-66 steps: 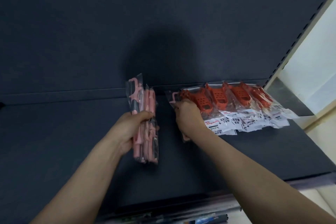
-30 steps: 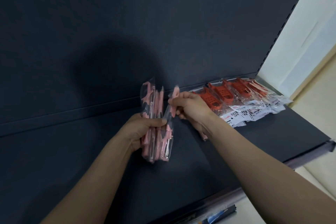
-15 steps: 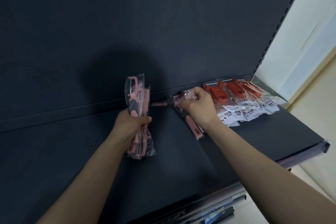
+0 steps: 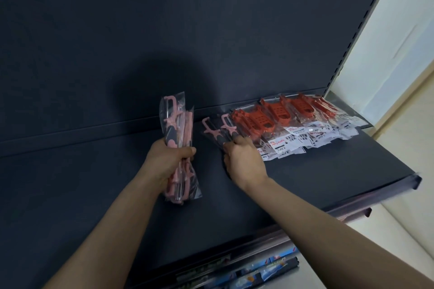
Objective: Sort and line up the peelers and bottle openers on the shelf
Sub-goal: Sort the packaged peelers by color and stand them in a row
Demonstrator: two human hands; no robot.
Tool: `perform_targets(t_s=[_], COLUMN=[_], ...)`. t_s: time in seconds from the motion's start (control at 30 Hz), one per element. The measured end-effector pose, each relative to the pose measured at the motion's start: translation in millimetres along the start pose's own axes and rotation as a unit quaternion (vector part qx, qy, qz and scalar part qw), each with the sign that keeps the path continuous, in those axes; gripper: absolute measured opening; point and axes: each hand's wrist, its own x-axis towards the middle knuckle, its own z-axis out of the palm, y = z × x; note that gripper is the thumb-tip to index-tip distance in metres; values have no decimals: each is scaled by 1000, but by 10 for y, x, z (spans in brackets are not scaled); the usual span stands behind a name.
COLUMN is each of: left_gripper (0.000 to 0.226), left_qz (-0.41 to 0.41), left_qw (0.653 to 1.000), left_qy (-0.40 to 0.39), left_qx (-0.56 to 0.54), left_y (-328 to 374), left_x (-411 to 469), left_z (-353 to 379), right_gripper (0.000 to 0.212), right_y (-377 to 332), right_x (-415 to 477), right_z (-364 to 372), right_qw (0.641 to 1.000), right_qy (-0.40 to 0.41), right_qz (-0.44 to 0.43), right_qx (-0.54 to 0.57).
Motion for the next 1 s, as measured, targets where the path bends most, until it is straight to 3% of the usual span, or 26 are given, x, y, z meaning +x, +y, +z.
perform_targets(t_s=[0.5, 1.0], left_gripper=[17, 14], left_qz=[-19, -27], left_qw=[999, 999], left_qy=[-39, -29], left_qx=[-25, -19], left_y=[3, 7], left_x=[-122, -81], left_z=[51, 86], right_gripper=[28, 24], right_y=[-32, -39], right_x=[92, 108], right_z=[-38, -55], right_qw=[998, 998], right_qy=[-11, -40], right_qz=[62, 35], right_qx=[10, 44])
